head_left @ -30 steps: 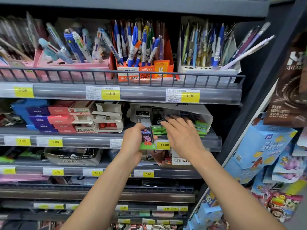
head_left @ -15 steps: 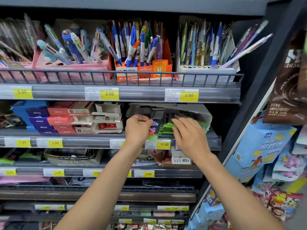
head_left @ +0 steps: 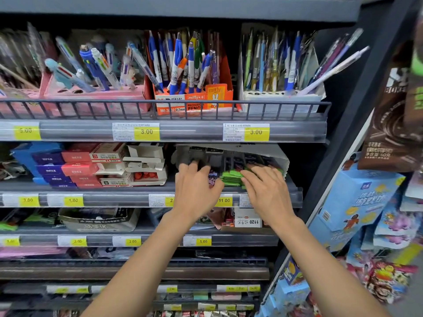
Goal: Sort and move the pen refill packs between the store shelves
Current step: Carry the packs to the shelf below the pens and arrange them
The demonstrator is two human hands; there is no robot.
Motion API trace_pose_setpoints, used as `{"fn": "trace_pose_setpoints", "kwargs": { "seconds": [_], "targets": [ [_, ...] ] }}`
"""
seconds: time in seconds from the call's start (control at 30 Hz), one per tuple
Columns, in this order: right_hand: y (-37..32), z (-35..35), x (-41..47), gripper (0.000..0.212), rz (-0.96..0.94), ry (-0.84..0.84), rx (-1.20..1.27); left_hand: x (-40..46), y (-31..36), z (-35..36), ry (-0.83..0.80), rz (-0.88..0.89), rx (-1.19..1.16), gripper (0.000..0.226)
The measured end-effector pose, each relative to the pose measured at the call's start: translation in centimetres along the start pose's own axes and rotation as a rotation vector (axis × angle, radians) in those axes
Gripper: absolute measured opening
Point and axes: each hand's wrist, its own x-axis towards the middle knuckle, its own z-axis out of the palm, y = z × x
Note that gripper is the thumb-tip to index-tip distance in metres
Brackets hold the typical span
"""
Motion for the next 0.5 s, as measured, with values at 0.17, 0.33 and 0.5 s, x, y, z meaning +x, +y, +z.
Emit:
{"fn": "trace_pose_setpoints", "kwargs": {
  "seconds": [0.17,0.33,0.5],
  "targets": [
    [-0.4,-0.4,0.9,0.024,-0.023,-0.065,-0.046,-1.6,-3.5,-1.4,-0.178,0.185,-0.088,0.072],
    [-0.8,-0.6,1.9,0.025,-0.051,-0.149,-0.016,-0.6,-5.5,-1.2,-0.298,0.247,0.099,0.068],
    [-1.5,-0.1,0.9,0.031,-0.096,-0.119,-0.051,-0.1,-4.6,-0.3,-0.246,0.345,0.321,0.072]
  ]
}}
